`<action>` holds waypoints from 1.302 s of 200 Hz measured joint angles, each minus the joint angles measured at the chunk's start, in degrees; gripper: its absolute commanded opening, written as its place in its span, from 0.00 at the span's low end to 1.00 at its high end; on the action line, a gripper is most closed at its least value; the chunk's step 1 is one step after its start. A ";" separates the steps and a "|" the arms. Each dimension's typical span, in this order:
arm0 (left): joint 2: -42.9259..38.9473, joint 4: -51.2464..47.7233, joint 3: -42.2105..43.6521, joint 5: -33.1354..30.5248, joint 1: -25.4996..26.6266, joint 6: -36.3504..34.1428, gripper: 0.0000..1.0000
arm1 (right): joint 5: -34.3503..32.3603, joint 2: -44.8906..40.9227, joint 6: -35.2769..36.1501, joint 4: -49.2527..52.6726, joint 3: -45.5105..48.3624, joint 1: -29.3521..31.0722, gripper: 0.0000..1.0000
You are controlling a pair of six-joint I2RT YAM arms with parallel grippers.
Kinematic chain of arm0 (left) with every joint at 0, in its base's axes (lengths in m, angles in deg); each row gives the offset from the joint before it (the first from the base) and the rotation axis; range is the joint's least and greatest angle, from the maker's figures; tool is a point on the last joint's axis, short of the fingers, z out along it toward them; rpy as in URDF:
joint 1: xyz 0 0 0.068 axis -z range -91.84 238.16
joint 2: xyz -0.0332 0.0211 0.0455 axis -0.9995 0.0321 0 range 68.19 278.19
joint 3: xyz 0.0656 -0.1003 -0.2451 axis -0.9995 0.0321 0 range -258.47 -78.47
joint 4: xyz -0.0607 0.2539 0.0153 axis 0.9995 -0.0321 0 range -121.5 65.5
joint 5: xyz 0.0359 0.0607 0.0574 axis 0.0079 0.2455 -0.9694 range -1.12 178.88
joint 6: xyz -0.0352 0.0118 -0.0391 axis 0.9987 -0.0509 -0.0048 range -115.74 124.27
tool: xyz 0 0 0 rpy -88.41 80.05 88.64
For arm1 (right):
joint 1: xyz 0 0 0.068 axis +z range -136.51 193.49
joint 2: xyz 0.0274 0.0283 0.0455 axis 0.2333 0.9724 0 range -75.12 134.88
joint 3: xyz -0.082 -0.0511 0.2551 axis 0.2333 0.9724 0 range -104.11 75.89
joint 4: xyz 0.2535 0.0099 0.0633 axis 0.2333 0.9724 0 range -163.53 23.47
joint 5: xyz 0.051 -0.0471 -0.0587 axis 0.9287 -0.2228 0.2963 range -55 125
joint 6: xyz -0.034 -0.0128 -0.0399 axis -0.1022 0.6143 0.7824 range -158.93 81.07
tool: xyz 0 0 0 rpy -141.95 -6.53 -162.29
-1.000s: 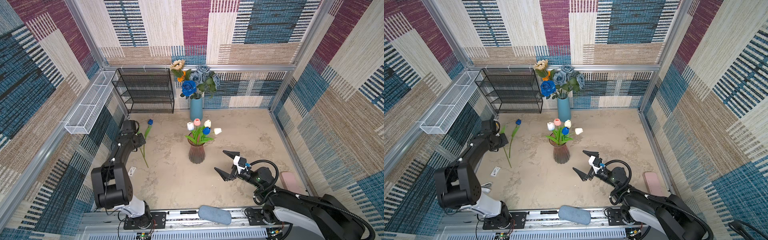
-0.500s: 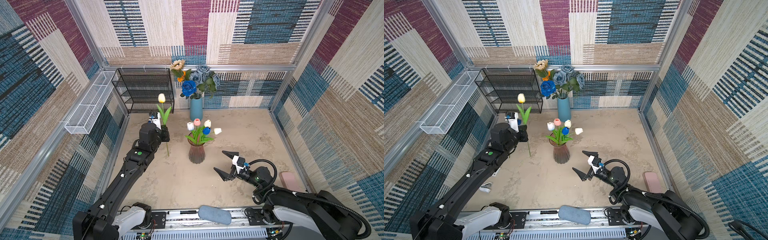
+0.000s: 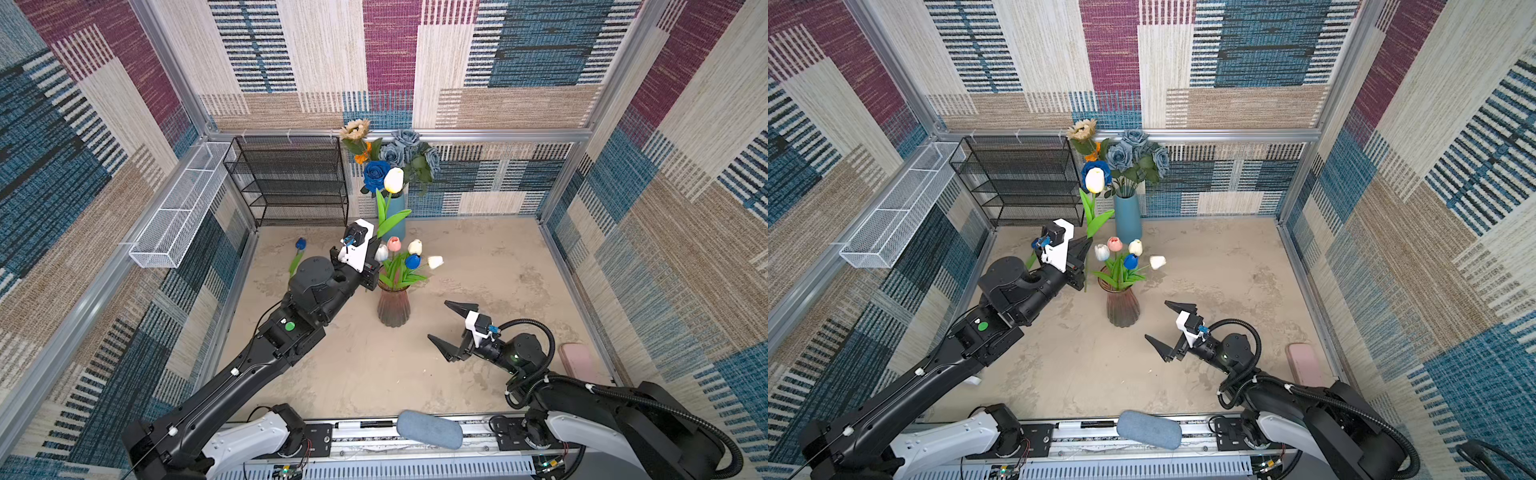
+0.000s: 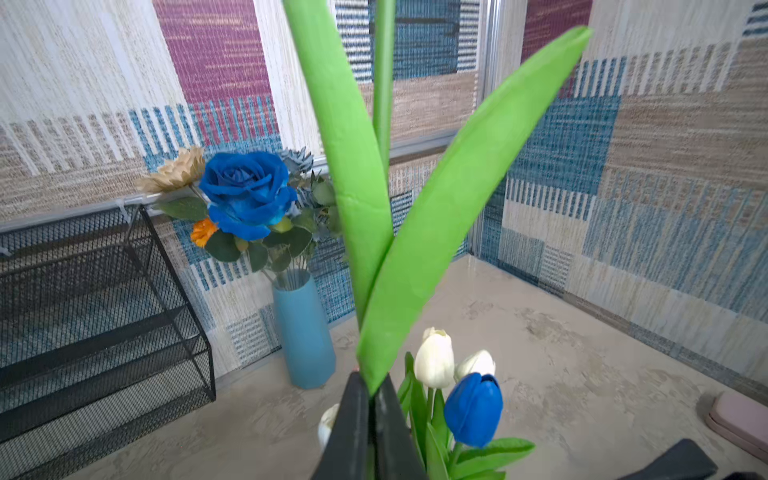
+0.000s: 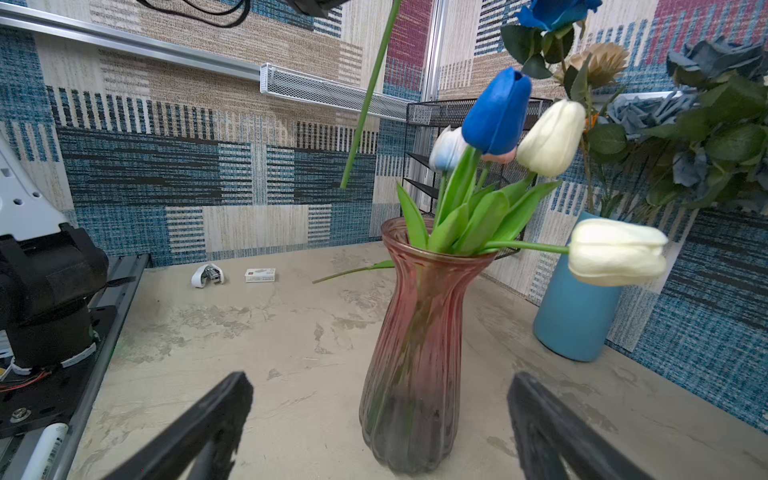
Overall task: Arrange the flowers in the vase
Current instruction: 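Carry the yellow tulip over the pink vase and lower its stem in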
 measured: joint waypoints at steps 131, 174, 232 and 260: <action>12.00 25.73 5.49 9.29 -0.22 -1.25 0.00 | 0.48 -2.49 -0.02 0.07 0.31 0.00 1.00; 13.29 28.83 7.45 9.70 -1.73 1.86 0.00 | 0.46 -3.65 -0.02 0.42 0.55 0.00 1.00; 12.98 29.05 12.31 8.39 -3.10 6.71 0.00 | 0.46 -3.10 -0.02 0.42 0.68 0.00 1.00; 13.46 29.11 13.07 8.41 -3.15 8.39 0.00 | 0.46 -2.34 -0.02 0.44 0.68 0.00 1.00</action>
